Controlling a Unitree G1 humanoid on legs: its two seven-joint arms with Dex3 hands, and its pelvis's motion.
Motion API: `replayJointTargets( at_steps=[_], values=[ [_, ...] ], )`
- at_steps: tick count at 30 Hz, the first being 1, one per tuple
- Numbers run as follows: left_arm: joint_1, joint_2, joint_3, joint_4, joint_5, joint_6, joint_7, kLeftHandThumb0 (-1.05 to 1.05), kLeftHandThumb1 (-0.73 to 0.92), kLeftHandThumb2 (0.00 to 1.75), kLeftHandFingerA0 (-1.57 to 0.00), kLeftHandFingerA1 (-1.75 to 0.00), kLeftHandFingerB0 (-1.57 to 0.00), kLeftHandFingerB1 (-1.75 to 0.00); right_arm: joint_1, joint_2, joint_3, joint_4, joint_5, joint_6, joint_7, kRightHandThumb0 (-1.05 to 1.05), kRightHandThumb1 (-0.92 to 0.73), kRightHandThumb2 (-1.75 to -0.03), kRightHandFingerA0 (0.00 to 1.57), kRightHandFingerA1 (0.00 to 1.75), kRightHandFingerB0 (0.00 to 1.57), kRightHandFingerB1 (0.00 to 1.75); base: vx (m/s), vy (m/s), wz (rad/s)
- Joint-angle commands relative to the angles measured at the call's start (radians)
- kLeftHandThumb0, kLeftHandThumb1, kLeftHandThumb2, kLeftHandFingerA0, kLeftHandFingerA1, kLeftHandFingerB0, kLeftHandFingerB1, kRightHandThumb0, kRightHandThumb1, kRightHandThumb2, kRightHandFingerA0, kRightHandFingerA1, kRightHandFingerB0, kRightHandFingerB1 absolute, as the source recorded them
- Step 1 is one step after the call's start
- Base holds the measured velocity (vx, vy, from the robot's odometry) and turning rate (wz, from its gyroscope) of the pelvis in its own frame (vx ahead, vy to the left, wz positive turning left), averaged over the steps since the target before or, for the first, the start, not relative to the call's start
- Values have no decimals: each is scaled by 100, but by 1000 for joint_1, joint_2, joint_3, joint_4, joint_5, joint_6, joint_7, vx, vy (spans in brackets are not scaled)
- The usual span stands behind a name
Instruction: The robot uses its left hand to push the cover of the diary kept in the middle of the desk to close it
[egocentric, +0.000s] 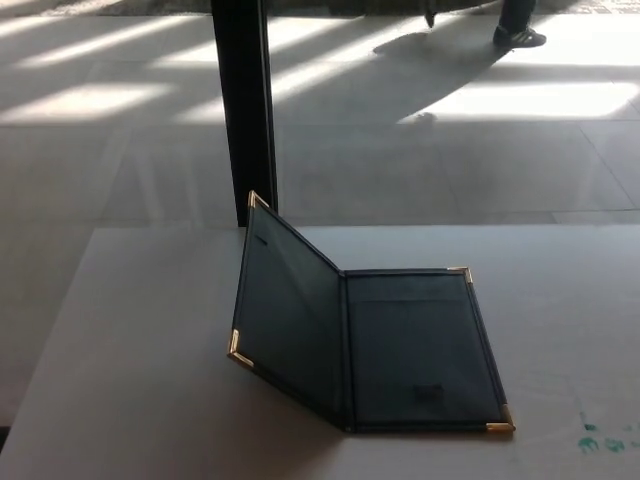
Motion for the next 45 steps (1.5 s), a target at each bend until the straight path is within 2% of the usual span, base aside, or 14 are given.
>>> replayJointTargets(
  at_steps=[1,8,9,11,22,23,24,28,29,30,39,42,43,45],
  values=[
    [-7,41,28,2,-72,59,-111,-59,72,61,-48,-53,-43,-47,-13,-45,-34,31,61,-67,81,-90,-78,-64,73,64,54,54,0,0,0],
    [-8,63,-8,50,-24,17,-68,-61,70,61,-48,-54,-42,-49,11,-40,-41,1,67,-63,85,-87,-79,-64,75,66,54,55,0,0,0],
    [-10,66,24,68,-53,27,-67,-60,51,94,-44,-64,-30,-57,11,-38,-39,14,65,-70,85,-87,-79,-63,74,66,54,55,0,0,0],
    [-29,54,154,105,-156,50,-21,-58,70,60,-40,-58,-32,-50,10,-36,-42,19,73,-70,95,-88,-79,-64,73,65,53,55,0,0,0],
    [-110,148,303,-63,-198,95,72,-78,73,64,-33,-58,-28,-49,15,-41,-38,24,75,-89,98,-89,-78,-64,74,67,53,58,-2,0,1],
    [-124,161,303,-129,-196,129,88,-76,54,103,-38,-66,-17,-53,8,-43,-39,38,78,-93,103,-90,-78,-63,76,68,53,58,0,0,0],
    [-125,167,298,-193,-187,131,96,-87,73,62,-42,-61,-33,-52,9,-40,-43,33,85,-86,108,-89,-78,-63,77,69,54,58,0,0,0],
    [-180,190,317,-298,-213,172,103,-105,66,60,-62,-71,-59,-65,16,-41,-41,11,83,-69,99,-87,-78,-64,76,67,53,55,0,0,0],
    [-248,204,323,-330,-242,178,97,-105,32,94,-67,-74,-67,-64,16,-44,-38,11,77,-76,96,-88,-79,-63,74,68,53,56,0,0,0],
    [-272,196,334,-370,-270,210,94,-103,61,60,-65,-72,-66,-62,14,-45,-37,16,77,-79,100,-86,-79,-64,74,67,53,55,-4,1,9],
    [-372,-43,176,-780,-310,362,231,-67,92,67,-26,-47,-17,-37,23,-43,-45,0,87,-79,109,-88,-77,-64,78,68,58,54,0,0,0],
    [-387,-140,101,-823,-292,365,263,-64,92,73,-23,-42,-14,-34,23,-41,-41,-5,84,-82,107,-86,-78,-64,76,69,59,55,0,0,0],
    [-389,-178,59,-808,-279,360,252,-33,65,119,-1,-50,0,-49,12,-44,-39,16,78,-84,100,-84,-79,-64,78,66,59,53,0,0,0],
    [-388,-207,17,-796,-268,374,242,-34,62,117,-1,-51,0,-49,6,-44,-41,25,82,-88,107,-86,-78,-64,78,68,59,55,0,0,0]
  ],
)
